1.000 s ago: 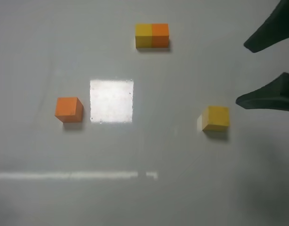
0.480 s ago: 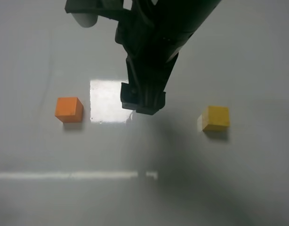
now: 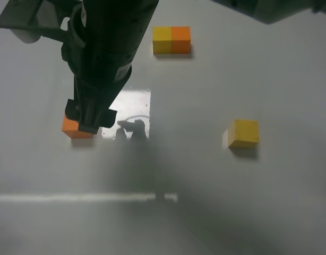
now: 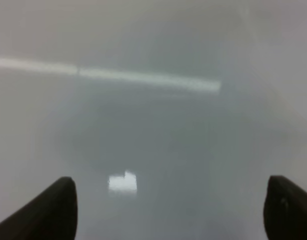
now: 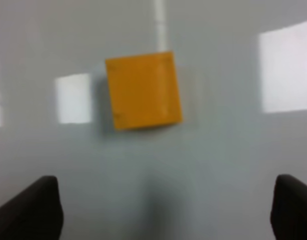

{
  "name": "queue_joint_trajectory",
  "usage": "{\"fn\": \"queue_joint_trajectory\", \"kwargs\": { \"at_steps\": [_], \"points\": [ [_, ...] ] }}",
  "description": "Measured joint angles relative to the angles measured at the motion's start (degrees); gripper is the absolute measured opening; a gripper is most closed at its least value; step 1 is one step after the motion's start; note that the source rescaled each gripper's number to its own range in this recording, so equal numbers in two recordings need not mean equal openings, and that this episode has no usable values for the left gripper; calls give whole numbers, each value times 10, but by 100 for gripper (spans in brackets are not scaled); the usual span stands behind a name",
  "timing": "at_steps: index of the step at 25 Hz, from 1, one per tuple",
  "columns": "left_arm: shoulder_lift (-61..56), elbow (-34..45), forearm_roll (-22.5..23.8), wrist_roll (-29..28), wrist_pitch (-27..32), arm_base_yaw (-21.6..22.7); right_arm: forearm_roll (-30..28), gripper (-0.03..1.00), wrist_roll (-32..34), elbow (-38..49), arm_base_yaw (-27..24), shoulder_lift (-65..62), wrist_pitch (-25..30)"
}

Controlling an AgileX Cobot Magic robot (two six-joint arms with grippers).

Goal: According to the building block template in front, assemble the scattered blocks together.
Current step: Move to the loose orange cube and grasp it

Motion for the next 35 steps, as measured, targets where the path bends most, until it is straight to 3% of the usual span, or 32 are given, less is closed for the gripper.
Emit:
{"fn": "queue_joint_trajectory", "kwargs": {
  "at_steps": [7, 15, 35],
  "points": [
    [0, 0, 0, 0, 0, 0, -34, 89, 3, -2, 47, 48, -37],
    [0, 0, 0, -1, 0, 0, -79, 89, 11, -4, 47, 58, -78],
    [0, 0, 0, -1, 0, 0, -47, 81, 13, -5, 2, 121, -111]
  ]
}}
